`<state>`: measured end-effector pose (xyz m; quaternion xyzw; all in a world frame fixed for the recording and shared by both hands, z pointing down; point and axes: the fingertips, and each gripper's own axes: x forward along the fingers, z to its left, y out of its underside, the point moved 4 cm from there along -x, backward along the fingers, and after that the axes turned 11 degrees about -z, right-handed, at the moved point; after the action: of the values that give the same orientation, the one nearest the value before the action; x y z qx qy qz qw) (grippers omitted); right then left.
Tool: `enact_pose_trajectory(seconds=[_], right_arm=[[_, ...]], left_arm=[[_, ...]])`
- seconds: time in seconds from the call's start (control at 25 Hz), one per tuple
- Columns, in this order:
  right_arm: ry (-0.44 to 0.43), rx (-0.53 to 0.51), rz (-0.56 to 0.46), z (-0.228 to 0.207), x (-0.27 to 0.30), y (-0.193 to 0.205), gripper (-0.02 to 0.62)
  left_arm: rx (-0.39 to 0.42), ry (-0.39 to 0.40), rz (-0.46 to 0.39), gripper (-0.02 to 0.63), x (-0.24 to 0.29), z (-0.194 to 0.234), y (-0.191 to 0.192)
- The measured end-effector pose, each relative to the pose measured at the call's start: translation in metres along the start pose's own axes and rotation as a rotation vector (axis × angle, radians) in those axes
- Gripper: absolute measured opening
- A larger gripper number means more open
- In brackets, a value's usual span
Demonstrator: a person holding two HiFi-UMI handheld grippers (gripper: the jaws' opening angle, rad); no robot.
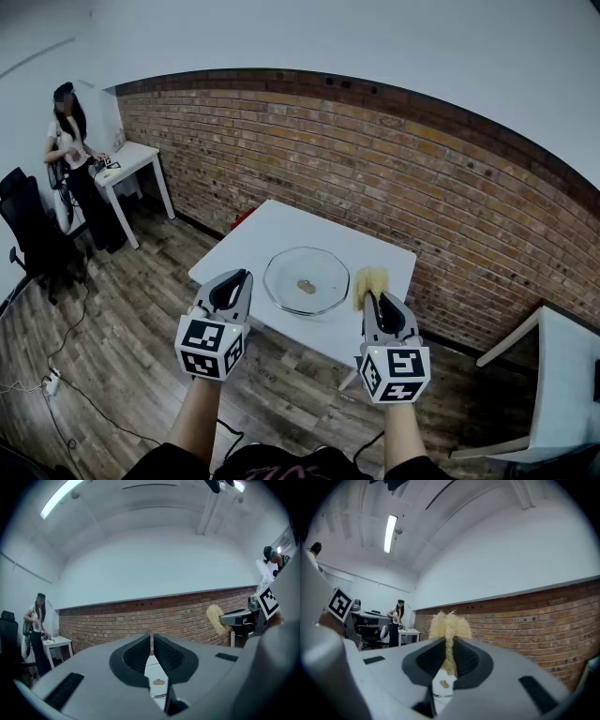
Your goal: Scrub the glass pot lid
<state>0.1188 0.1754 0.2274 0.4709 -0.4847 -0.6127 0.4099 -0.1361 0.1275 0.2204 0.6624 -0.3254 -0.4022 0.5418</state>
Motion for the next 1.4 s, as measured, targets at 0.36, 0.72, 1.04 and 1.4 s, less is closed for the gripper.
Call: enact_pose_trajectory(seconds=[0.36, 0.72, 1.04, 1.4], right_arm=[[0.001, -0.006, 0.012, 0.006, -0.006, 0.003, 0.054], [-0.001, -0.012, 0.007, 0.008, -0.008, 0.002, 0.054], [-0.008, 0.004, -0.003, 0.006, -0.013, 0.004, 0.054], [-0.003, 0.016, 0.001, -0.004, -0.017, 0.006, 0.054]], left_arm=[[-0.006, -0.005, 0.002, 0.028, -0.007, 0.0, 0.0], [-0.015, 0.0, 0.008, 0.028, -0.01, 0.0, 0.002], [-0.011, 0.003, 0.022, 0.029, -0.01, -0.007, 0.005], [-0.012, 0.022, 0.038, 0.028, -0.006, -0.022, 0.008]])
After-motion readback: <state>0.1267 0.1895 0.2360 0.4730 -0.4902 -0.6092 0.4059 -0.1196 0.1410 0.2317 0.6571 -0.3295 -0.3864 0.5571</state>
